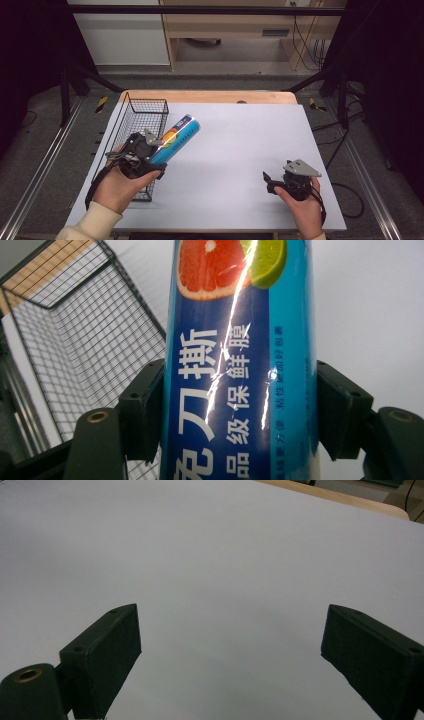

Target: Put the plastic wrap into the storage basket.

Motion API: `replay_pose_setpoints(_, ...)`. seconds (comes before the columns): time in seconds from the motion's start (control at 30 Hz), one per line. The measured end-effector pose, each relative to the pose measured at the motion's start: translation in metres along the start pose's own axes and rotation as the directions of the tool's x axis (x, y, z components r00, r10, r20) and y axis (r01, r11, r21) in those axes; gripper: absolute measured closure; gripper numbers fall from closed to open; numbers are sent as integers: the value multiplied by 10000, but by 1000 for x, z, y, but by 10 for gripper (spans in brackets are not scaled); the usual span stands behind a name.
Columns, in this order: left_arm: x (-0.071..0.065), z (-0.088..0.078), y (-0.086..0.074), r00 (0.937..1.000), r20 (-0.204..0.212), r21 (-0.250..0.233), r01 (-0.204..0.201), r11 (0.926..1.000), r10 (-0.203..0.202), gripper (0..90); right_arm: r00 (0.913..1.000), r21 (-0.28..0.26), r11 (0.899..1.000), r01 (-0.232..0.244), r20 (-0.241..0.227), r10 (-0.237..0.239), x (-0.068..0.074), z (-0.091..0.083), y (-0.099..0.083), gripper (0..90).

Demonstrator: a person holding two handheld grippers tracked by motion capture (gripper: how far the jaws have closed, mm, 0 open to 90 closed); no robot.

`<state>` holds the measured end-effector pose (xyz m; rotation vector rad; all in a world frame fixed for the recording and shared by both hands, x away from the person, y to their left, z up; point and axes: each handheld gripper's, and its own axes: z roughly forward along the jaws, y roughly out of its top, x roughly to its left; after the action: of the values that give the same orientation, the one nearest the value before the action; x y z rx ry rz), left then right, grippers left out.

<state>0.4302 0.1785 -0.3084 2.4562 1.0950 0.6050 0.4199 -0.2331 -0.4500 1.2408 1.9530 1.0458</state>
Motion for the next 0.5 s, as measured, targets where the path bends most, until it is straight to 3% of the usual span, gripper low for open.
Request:
replay_pose_setpoints(0.13,7,-2,-8,9995,-152,205,278,9994,-275,318,9999,-16,10000,62,-83,-62,0,1,0,93)
replay_pose_setpoints(0.43,12,-8,-21,9987,-276,293,443,9986,-435,319,9999,-55,10000,37,-117,-37,1,-1,1,95)
replay_pose_setpoints(0.5,15,-9,-27,9970,-333,424,711,9966,-697,319,9999,7,10000,14,-130,-14,1,0,1,95)
